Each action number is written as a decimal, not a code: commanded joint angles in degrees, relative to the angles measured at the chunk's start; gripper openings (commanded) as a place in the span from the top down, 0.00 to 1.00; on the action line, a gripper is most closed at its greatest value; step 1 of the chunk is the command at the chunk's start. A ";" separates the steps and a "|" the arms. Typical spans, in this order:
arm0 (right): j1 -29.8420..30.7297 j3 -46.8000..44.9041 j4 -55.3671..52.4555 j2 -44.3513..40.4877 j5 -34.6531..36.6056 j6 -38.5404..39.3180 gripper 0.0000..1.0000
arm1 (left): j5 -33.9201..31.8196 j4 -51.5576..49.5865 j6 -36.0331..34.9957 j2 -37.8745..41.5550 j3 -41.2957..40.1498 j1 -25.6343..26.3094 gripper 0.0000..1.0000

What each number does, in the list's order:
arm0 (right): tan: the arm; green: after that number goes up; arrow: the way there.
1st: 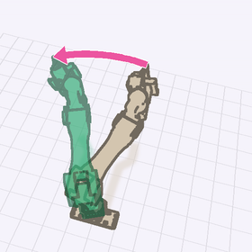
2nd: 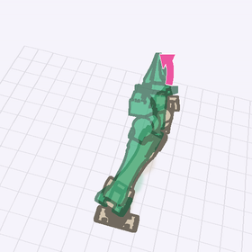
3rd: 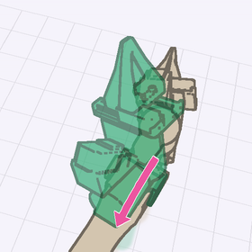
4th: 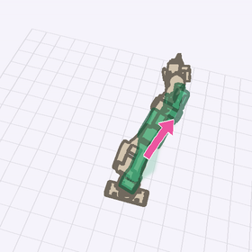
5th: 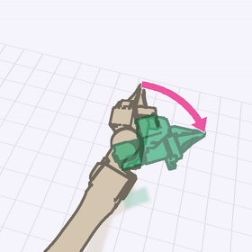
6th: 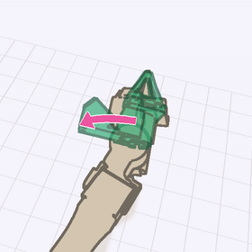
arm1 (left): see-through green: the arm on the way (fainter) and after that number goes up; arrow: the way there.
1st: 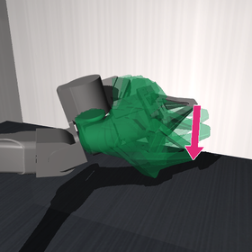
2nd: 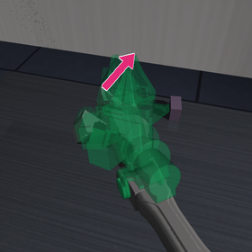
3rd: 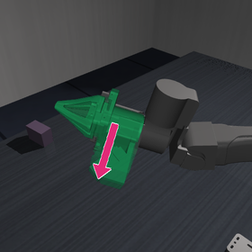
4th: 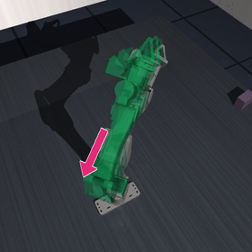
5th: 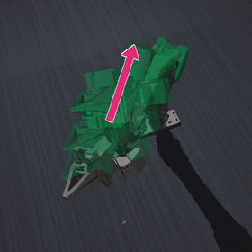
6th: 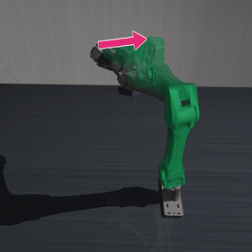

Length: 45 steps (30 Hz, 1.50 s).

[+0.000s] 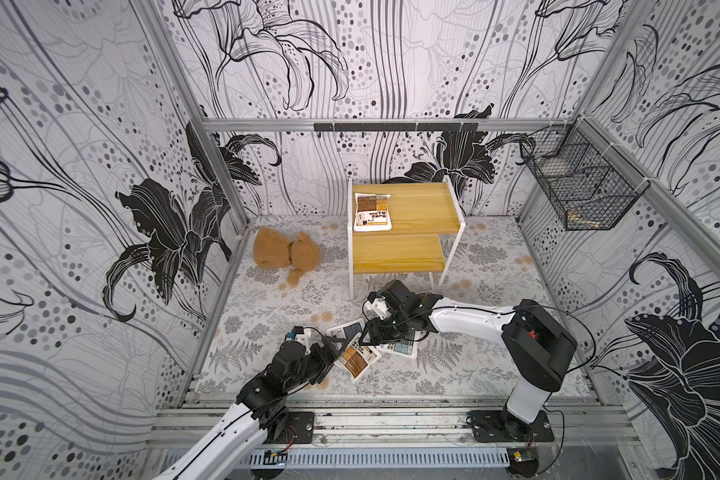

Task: Place the bagged coffee beans on the shelf by color
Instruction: Pick up the bagged coffee beans at the center of the board.

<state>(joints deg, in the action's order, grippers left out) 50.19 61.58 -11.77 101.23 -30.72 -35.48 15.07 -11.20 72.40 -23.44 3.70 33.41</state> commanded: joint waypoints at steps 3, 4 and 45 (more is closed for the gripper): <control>0.39 -1.62 1.57 1.33 -4.33 1.46 0.40 | -0.04 1.45 0.12 0.09 -1.72 1.24 0.10; 0.41 -1.33 1.51 1.76 -4.88 1.61 0.40 | 0.01 1.39 -0.46 -0.67 -1.33 1.28 0.10; 4.30 -1.76 -6.20 -9.32 2.24 1.53 0.35 | 1.80 2.24 -12.96 -23.39 13.38 1.55 0.05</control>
<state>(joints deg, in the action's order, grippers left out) 54.68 56.64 -14.26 90.11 -28.45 -38.33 19.09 -4.40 59.51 -49.91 17.02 34.79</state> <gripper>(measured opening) 0.647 0.948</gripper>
